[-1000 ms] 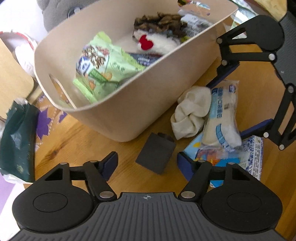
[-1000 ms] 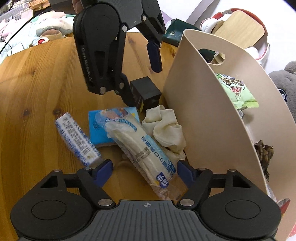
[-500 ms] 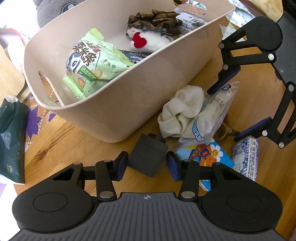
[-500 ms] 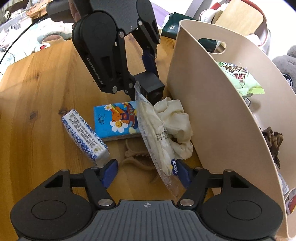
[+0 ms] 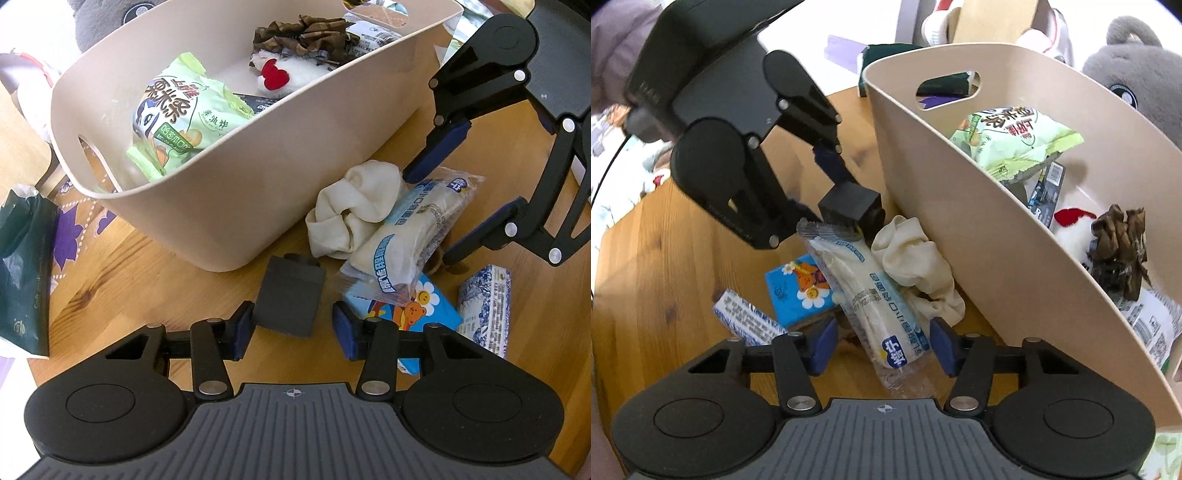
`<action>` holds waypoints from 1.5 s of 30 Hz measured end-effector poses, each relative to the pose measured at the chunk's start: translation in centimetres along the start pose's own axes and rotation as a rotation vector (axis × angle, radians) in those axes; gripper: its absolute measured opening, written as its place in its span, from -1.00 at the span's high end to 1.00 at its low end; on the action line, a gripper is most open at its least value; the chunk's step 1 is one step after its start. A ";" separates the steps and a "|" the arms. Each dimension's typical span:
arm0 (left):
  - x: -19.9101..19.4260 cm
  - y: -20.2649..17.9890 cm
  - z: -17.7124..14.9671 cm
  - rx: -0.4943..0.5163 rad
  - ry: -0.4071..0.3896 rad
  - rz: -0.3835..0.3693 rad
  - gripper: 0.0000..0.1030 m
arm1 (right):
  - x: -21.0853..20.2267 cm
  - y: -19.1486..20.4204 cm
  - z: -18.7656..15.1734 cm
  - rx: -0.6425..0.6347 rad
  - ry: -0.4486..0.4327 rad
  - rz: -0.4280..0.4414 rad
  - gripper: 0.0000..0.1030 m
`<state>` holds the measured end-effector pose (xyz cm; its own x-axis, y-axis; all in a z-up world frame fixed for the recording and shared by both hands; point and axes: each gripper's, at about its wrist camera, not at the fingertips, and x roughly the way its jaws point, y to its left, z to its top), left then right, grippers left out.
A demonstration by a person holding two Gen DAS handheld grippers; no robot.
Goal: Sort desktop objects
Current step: 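Grasp the black cube with left gripper while right grasps the clear bread bag, then carry the cube and bread bag over the basket and open both grippers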
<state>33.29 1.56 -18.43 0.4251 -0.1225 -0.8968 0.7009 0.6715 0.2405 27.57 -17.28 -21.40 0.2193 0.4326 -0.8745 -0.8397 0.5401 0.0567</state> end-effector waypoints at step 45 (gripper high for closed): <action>-4.4 1.9 -0.7 -0.092 -0.045 0.043 0.38 | -4.8 2.1 -1.7 0.007 -0.043 -0.014 0.69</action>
<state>32.34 3.94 -14.27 0.4805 -0.1232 -0.8683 0.6267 0.7408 0.2417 23.97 -19.45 -17.86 0.2523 0.4553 -0.8539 -0.8331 0.5511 0.0477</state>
